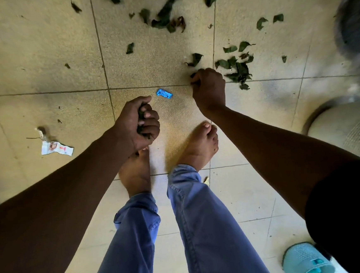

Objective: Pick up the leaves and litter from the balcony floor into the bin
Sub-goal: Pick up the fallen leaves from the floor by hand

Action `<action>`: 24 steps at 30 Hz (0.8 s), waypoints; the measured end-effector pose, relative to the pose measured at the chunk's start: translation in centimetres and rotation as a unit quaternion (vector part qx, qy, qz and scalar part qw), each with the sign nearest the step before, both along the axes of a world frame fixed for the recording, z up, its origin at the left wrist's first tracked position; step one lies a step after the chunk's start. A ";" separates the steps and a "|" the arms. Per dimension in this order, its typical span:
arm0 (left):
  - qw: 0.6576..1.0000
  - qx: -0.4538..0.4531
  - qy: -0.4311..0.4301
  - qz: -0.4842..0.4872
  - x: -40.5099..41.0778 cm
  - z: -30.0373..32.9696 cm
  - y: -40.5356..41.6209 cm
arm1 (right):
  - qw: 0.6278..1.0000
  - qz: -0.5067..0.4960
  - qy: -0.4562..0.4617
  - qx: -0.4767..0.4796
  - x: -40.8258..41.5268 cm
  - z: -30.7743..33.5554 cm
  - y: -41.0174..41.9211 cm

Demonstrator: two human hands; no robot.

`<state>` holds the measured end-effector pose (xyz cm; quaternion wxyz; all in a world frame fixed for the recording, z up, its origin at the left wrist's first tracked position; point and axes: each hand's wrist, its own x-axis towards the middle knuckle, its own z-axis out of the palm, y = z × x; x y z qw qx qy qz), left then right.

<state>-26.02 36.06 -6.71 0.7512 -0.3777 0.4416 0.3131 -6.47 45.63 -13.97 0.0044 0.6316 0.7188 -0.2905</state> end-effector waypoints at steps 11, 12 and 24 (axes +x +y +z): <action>1.000 0.007 0.009 0.007 -1.0 0.6 -1.2 | 0.999 -0.035 0.022 0.006 -1.3 -0.4 2.6; 1.000 0.005 0.011 0.008 -1.0 0.6 -1.3 | 1.000 -0.021 0.007 0.007 -1.4 -0.6 2.8; 0.998 -0.031 0.060 0.017 -0.1 1.8 -1.1 | 0.860 -0.237 0.348 -0.289 -5.4 11.6 -3.6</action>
